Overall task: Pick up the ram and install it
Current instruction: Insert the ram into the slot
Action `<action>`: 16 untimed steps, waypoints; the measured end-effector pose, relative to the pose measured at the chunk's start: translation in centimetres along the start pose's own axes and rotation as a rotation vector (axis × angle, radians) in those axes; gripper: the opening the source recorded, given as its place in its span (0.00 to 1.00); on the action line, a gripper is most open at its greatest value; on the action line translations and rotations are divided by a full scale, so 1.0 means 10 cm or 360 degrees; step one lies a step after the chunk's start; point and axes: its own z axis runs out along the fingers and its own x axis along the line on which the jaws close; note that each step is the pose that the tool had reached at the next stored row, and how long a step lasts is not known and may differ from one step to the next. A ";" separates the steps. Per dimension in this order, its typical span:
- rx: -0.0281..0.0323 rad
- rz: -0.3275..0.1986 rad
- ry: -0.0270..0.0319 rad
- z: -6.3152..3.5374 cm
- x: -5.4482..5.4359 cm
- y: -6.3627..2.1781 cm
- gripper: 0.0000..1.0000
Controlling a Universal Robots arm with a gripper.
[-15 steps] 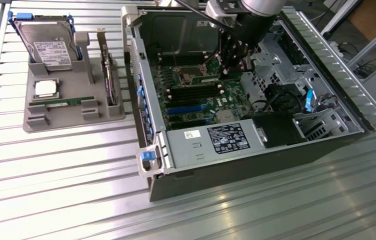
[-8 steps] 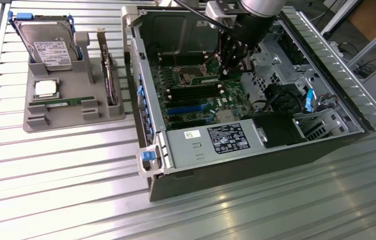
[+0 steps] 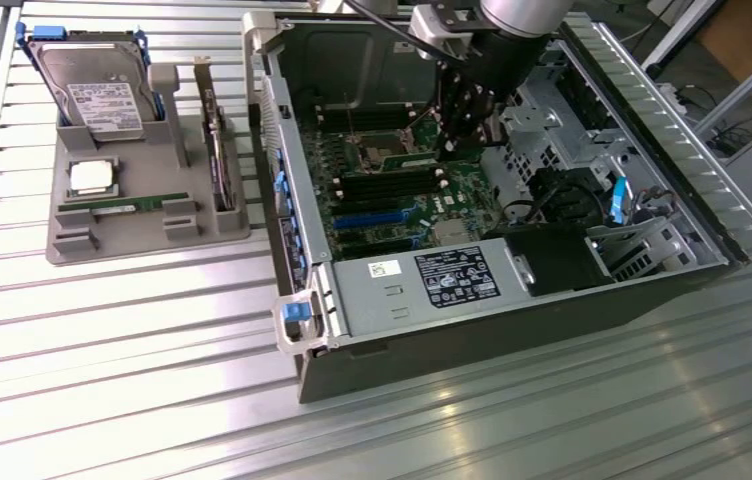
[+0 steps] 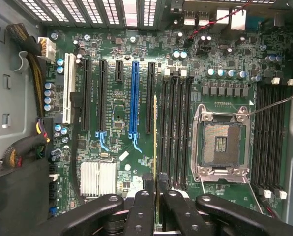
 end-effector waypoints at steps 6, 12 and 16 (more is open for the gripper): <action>0.00000 0.0000 0.00000 0.013 0.00 0.000 0.13; 0.00000 0.0000 0.00000 0.031 0.00 -0.001 0.13; 0.00000 0.0000 0.00001 0.038 0.00 -0.002 0.13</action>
